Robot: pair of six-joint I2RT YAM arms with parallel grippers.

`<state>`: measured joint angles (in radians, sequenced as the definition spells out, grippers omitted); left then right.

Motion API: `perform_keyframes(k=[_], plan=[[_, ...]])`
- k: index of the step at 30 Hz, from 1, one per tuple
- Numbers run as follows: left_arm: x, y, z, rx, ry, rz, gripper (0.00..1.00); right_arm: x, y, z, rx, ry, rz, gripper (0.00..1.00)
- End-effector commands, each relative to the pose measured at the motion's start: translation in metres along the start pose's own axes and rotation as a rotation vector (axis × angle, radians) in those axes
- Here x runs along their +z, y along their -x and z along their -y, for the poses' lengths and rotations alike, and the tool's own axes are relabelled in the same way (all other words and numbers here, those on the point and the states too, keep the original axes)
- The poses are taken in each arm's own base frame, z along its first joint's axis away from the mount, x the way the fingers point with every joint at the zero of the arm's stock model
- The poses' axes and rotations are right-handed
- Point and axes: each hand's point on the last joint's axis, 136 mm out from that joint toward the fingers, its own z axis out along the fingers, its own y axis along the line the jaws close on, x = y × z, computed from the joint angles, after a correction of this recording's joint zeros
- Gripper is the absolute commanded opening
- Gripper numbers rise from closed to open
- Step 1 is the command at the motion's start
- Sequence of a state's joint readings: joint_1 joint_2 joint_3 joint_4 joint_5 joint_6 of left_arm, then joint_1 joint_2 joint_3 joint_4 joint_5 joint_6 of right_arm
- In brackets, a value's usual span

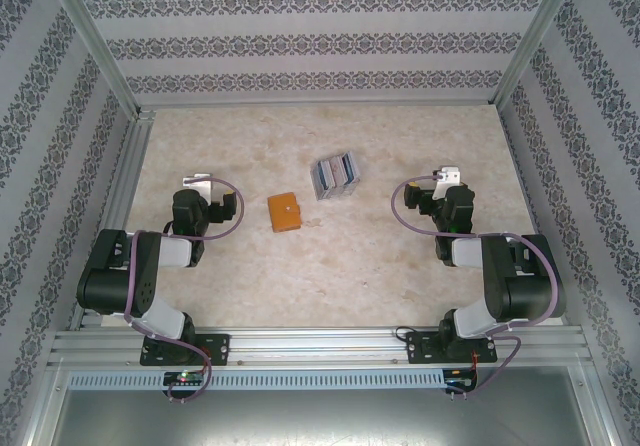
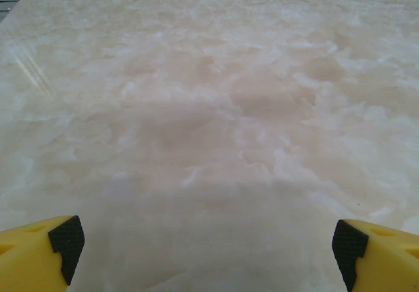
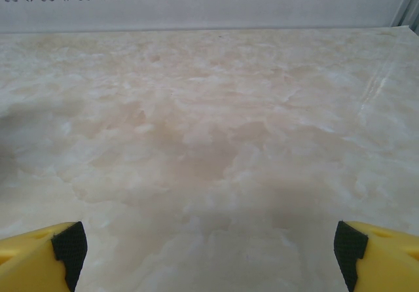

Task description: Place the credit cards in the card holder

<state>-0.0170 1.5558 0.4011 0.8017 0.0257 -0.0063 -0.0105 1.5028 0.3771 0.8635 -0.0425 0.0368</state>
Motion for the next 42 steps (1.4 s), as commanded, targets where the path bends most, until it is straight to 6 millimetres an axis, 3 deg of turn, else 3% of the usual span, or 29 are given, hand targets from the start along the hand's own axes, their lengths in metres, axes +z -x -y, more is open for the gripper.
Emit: perform_keyframes(k=[1, 8, 15, 19, 22, 26, 29, 34, 40, 42], plan=[[0.002, 0.013, -0.004, 0.006, 0.001, 0.034, 0.99, 0.002, 0.011, -0.001, -0.01, -0.005, 0.031, 0.98], [-0.009, 0.041, -0.025, -0.066, 0.123, -0.076, 0.99, -0.029, 0.042, 0.014, 0.073, -0.101, 0.025, 0.98], [-0.023, 0.072, -0.033, -0.312, 0.195, -0.139, 0.99, -0.06, 0.07, -0.008, 0.219, 0.036, -0.039, 0.98], [-0.018, 0.075, -0.011, -0.322, 0.087, -0.27, 0.99, -0.067, 0.07, -0.043, 0.32, 0.217, -0.147, 0.98], [-0.021, 0.078, 0.009, -0.359, -0.018, -0.275, 0.99, -0.068, 0.053, -0.066, 0.332, 0.264, -0.254, 0.98], [-0.03, 0.078, 0.022, -0.442, -0.086, -0.275, 0.99, -0.077, 0.018, -0.11, 0.181, 0.296, -0.466, 0.98], [-0.034, 0.073, 0.039, -0.49, -0.173, -0.307, 0.99, -0.084, 0.003, -0.151, 0.082, 0.352, -0.577, 0.97], [-0.038, 0.062, 0.078, -0.496, -0.322, -0.402, 1.0, -0.087, -0.012, -0.215, -0.005, 0.471, -0.715, 0.84], [-0.042, 0.036, 0.098, -0.537, -0.339, -0.524, 1.0, -0.085, -0.025, -0.283, -0.102, 0.562, -0.793, 0.63], [-0.043, 0.023, 0.096, -0.553, -0.305, -0.577, 0.99, -0.082, -0.031, -0.301, -0.144, 0.568, -0.818, 0.59]])
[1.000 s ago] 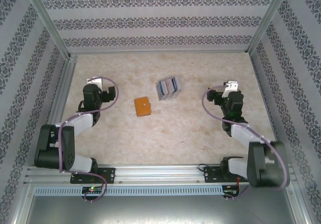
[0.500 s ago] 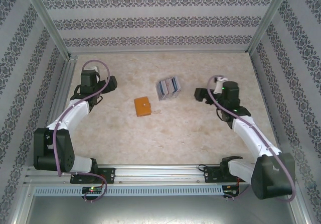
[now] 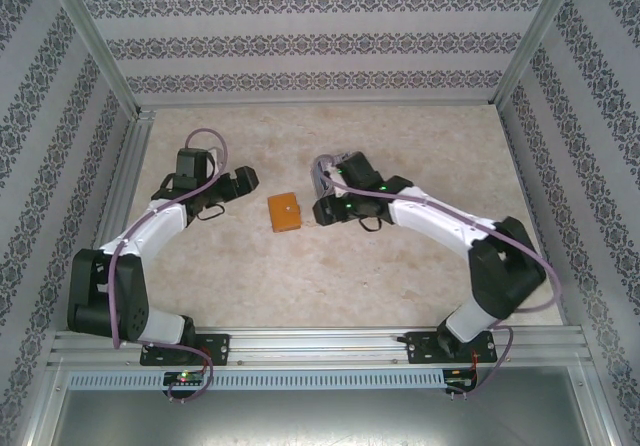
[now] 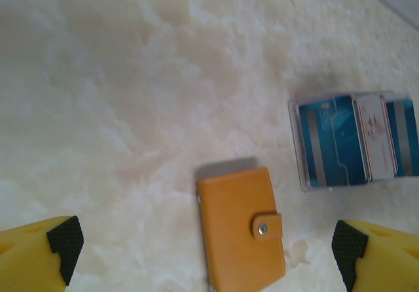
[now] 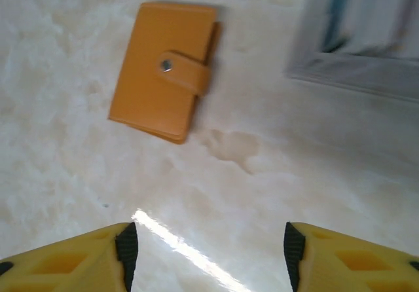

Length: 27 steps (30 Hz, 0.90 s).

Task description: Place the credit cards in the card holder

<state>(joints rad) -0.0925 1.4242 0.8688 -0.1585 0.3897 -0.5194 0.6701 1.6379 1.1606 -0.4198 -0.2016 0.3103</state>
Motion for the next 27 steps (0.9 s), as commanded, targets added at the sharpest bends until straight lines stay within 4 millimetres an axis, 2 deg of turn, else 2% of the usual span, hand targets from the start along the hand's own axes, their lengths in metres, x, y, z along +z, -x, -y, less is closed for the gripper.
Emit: perform_keyframes(k=[1, 3, 5, 8, 12, 17, 27], plan=[[0.006, -0.026, -0.012, -0.098, 0.058, -0.12, 0.99, 0.017, -0.002, -0.021, -0.041, -0.01, -0.082, 0.56], [0.011, -0.032, -0.023, -0.15, 0.105, -0.168, 0.99, 0.03, 0.002, -0.031, -0.054, -0.014, -0.115, 0.54], [0.015, -0.036, -0.026, -0.174, 0.105, -0.205, 0.99, 0.045, 0.008, -0.039, -0.056, -0.005, -0.13, 0.47], [0.014, -0.037, -0.032, -0.206, 0.14, -0.223, 0.99, 0.06, 0.021, -0.044, -0.04, -0.012, -0.147, 0.43], [0.01, -0.035, -0.033, -0.215, 0.161, -0.232, 0.99, 0.075, 0.032, -0.039, -0.066, -0.086, -0.177, 0.41], [0.003, -0.034, -0.036, -0.24, 0.175, -0.236, 0.99, 0.091, 0.034, -0.028, -0.114, -0.182, -0.261, 0.41], [0.003, -0.033, -0.047, -0.256, 0.171, -0.248, 0.99, 0.114, 0.037, -0.034, -0.148, -0.23, -0.316, 0.39]])
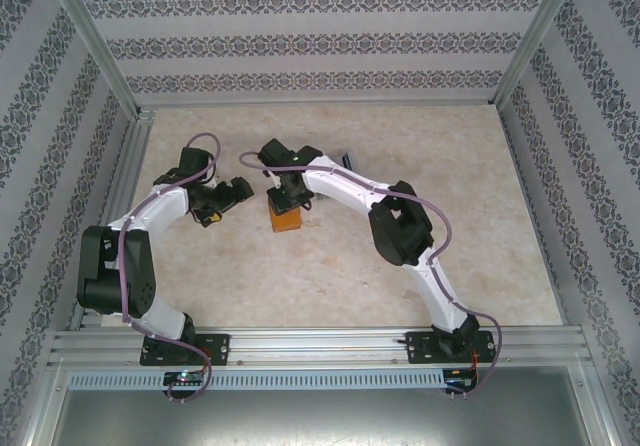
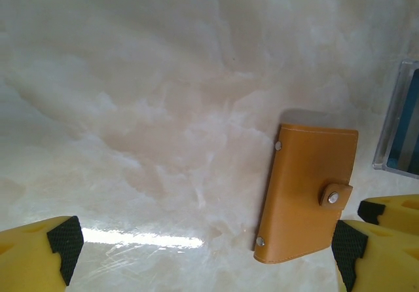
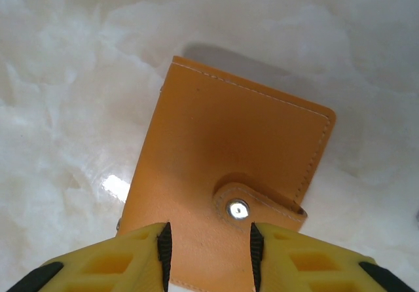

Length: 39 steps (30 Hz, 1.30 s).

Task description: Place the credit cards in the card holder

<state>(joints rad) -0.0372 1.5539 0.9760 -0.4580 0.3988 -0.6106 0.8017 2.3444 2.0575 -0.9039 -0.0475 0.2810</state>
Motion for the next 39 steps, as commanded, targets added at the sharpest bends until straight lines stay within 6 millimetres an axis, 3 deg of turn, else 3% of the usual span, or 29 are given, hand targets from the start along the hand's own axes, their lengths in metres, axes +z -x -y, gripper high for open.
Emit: perform_keyframes(k=[1, 11, 19, 25, 32, 39], plan=[[-0.003, 0.0, -0.004, -0.026, -0.011, -0.022, 0.99, 0.004, -0.009, 0.0, -0.042, -0.06, -0.059, 0.39], [0.005, 0.0, -0.004, -0.044, -0.042, -0.041, 0.99, 0.017, -0.013, 0.014, -0.075, -0.157, -0.095, 0.37], [0.009, 0.001, -0.001, -0.052, -0.055, -0.053, 0.99, 0.033, -0.019, 0.014, -0.075, -0.141, -0.128, 0.35], [0.009, 0.001, 0.001, -0.053, -0.064, -0.058, 0.99, 0.037, -0.025, 0.017, -0.065, -0.133, -0.146, 0.26], [0.008, 0.0, 0.003, -0.067, -0.082, -0.056, 0.99, 0.029, -0.026, 0.018, -0.045, -0.107, -0.131, 0.01], [0.012, -0.006, 0.001, -0.075, -0.091, -0.075, 1.0, 0.02, -0.021, 0.014, -0.029, -0.065, -0.095, 0.0]])
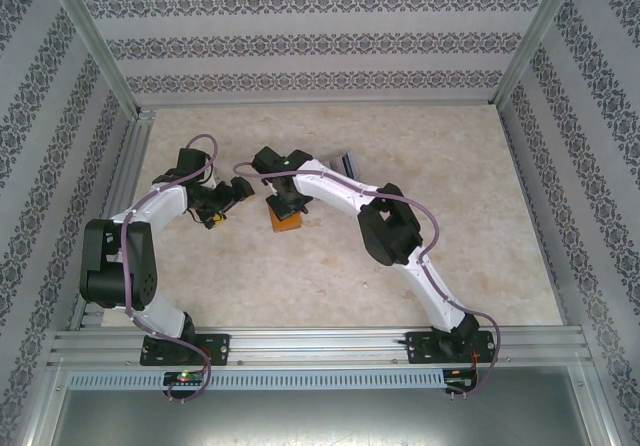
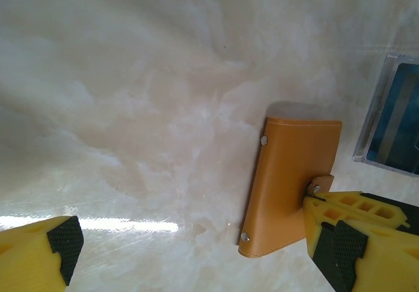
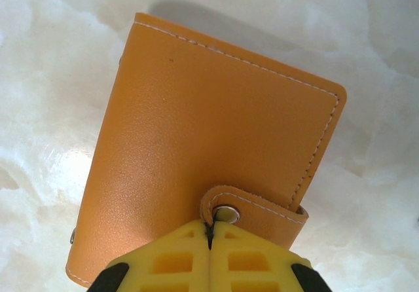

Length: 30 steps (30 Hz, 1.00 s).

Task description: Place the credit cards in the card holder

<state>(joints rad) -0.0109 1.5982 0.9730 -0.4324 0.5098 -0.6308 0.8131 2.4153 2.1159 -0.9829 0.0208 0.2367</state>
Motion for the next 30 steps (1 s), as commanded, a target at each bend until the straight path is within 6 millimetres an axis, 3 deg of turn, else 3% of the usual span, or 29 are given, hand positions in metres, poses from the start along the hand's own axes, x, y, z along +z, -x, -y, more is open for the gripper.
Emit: perform_keyframes(k=[1, 9, 11, 18, 23, 30], plan=[[0.003, -0.002, -0.001, -0.025, -0.027, -0.009, 1.0, -0.001, -0.007, 0.001, 0.026, 0.031, -0.008, 0.0], [0.009, -0.003, 0.004, -0.029, -0.048, -0.029, 0.97, -0.028, 0.007, 0.005, 0.032, 0.035, 0.082, 0.01], [0.008, -0.003, 0.003, -0.029, -0.042, -0.027, 0.97, -0.027, 0.009, 0.008, 0.014, 0.02, 0.084, 0.09], [0.004, -0.001, 0.003, -0.017, -0.022, -0.025, 0.97, -0.019, 0.014, 0.011, 0.001, -0.016, 0.07, 0.22], [0.005, 0.0, 0.004, -0.017, -0.026, -0.028, 0.97, -0.02, 0.021, 0.009, 0.0, -0.02, 0.093, 0.26], [0.008, -0.001, 0.003, -0.026, -0.024, -0.037, 0.97, 0.001, 0.013, 0.009, 0.001, -0.011, 0.027, 0.28]])
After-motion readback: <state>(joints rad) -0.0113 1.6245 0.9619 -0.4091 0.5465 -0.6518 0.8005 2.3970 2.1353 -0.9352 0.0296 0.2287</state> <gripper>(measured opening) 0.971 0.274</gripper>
